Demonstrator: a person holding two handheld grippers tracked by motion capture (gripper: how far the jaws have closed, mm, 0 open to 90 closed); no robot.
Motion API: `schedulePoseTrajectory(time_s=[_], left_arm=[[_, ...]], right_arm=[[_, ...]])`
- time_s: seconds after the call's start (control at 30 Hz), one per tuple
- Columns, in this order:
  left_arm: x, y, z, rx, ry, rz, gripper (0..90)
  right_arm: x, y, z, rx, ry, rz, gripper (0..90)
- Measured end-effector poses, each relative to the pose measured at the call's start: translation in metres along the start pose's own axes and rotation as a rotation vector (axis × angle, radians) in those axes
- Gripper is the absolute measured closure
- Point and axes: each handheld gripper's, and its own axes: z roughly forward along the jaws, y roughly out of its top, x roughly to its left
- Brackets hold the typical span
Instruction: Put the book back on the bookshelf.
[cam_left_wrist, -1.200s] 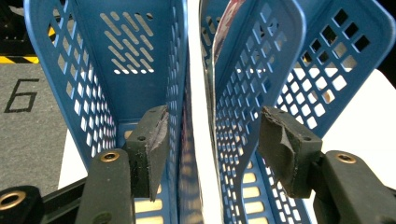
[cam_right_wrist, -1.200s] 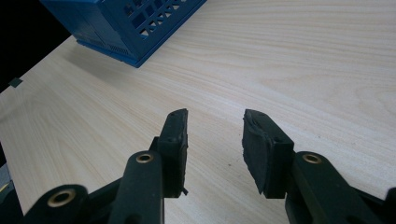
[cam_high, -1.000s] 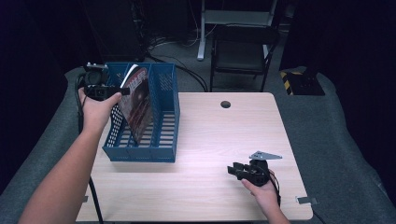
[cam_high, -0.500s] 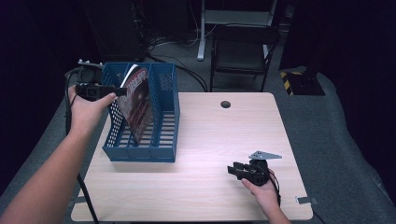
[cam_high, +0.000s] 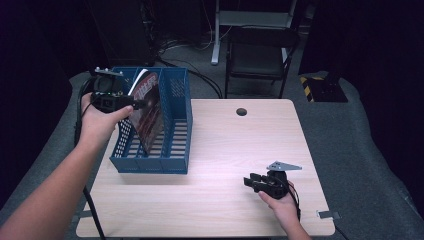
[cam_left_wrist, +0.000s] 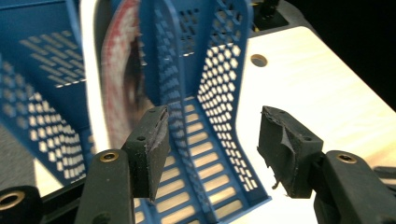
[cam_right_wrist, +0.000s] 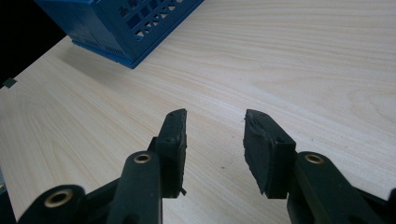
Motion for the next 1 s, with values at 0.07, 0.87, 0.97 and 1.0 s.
schedulePoseTrajectory(time_s=[0.07, 0.87, 0.97, 1.0], left_arm=[[-0.005, -0.002, 0.001, 0.008, -0.021, 0.021, 43.0], [-0.047, -0.054, 0.027, 0.071, -0.196, 0.197, 43.0], [-0.054, -0.062, 0.032, 0.08, -0.202, 0.221, 43.0], [-0.056, -0.066, 0.034, 0.087, -0.207, 0.234, 43.0]], right_arm=[[-0.001, 0.0, 0.001, -0.001, -0.003, -0.006, 59.2], [0.002, 0.001, -0.002, -0.009, -0.012, -0.006, 57.1], [0.002, 0.001, 0.0, 0.0, -0.022, 0.003, 55.4], [0.002, 0.001, 0.0, 0.0, -0.022, 0.005, 55.3]])
